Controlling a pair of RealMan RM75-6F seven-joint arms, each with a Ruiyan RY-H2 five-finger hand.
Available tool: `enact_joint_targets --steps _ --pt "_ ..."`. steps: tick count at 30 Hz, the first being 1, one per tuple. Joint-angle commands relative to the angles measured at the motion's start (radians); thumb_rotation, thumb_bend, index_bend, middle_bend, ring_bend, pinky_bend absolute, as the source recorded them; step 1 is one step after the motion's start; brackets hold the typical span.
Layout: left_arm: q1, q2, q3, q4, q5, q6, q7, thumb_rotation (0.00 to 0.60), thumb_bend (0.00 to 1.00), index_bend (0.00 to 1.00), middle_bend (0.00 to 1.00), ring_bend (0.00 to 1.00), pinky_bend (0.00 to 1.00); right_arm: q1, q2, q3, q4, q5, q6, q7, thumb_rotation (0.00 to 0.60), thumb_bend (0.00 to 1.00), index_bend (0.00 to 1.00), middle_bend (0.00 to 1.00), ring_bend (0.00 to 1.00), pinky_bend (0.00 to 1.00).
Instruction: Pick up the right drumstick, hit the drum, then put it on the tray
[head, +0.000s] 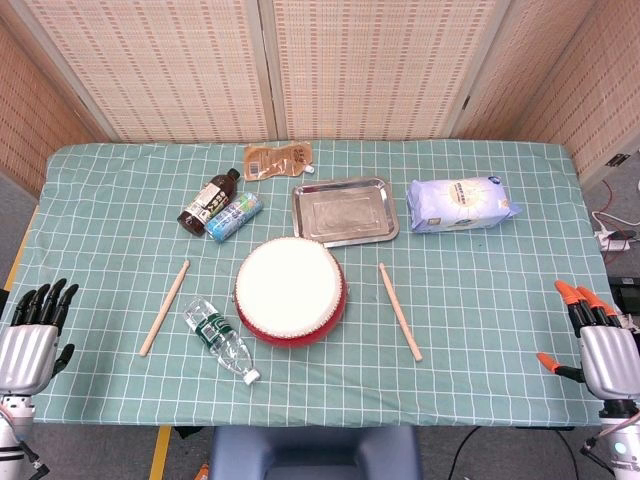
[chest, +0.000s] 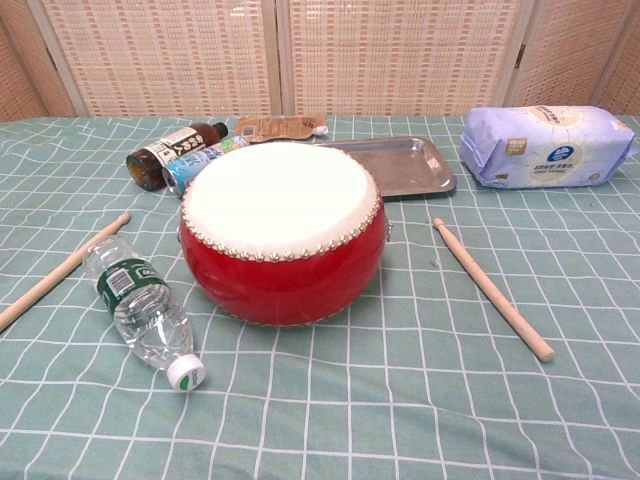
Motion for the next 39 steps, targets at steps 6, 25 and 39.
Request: enact_joint_targets --steps 6,25,39 --pt "0.0 -0.004 0.006 -0.001 0.007 0.006 0.009 0.6 0.24 0.03 0.01 0.0 0.08 0.001 0.008 -0.004 -0.005 -0.012 0.0 0.01 0.6 0.09 0.01 0.11 0.06 0.18" --pt "0.007 -0.004 0.012 0.002 0.033 0.033 -0.015 0.6 0.24 0.03 0.01 0.0 0.08 0.023 0.011 -0.021 -0.011 -0.079 -0.012 0.059 0.6 0.09 0.02 0.11 0.06 0.17" --pt "0.015 -0.014 0.024 0.041 0.06 0.054 -0.061 0.6 0.24 0.03 0.01 0.0 0.08 0.294 -0.133 0.027 -0.012 -0.109 -0.344 -0.042 0.6 0.09 0.02 0.11 0.06 0.16"
